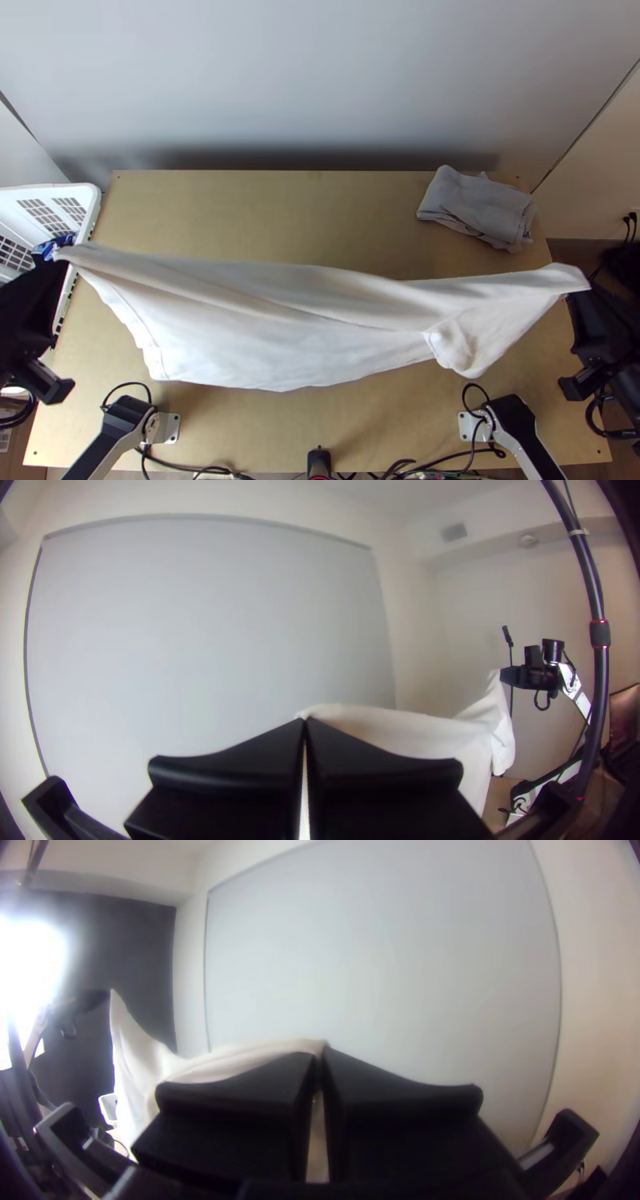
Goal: Fold the t-shirt
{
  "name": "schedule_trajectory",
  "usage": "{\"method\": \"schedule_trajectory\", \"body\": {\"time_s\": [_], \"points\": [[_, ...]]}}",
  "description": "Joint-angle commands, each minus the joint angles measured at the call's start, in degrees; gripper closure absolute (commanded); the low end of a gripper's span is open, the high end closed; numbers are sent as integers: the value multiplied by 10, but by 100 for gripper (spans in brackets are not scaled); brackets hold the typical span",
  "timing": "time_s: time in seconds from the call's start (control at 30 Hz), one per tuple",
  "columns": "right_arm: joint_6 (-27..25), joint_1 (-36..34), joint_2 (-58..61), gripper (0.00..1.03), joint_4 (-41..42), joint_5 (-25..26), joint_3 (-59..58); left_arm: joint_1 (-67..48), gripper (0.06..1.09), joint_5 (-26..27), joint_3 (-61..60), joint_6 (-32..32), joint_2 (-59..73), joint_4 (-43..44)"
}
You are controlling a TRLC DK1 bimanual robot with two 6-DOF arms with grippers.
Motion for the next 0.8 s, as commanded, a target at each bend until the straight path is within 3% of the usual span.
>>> {"method": "schedule_trajectory", "body": {"time_s": [0.0, 0.3, 0.47, 0.63, 0.77], "points": [[29, 0, -17, 100, -3, -37, -24, 1, 105, 36, -22, -14, -18, -3], [53, 0, -31, 100, -19, -63, -70, 2, 105, 73, -35, -41, -26, -2], [70, 1, -27, 100, -20, -77, -99, 6, 105, 74, -61, -41, -14, 2], [70, 1, -28, 100, -36, -91, -105, 5, 105, 106, -52, -28, 4, -9], [59, -11, -48, 100, -5, -79, -121, 26, 105, 89, -62, -27, -7, 32]]}}
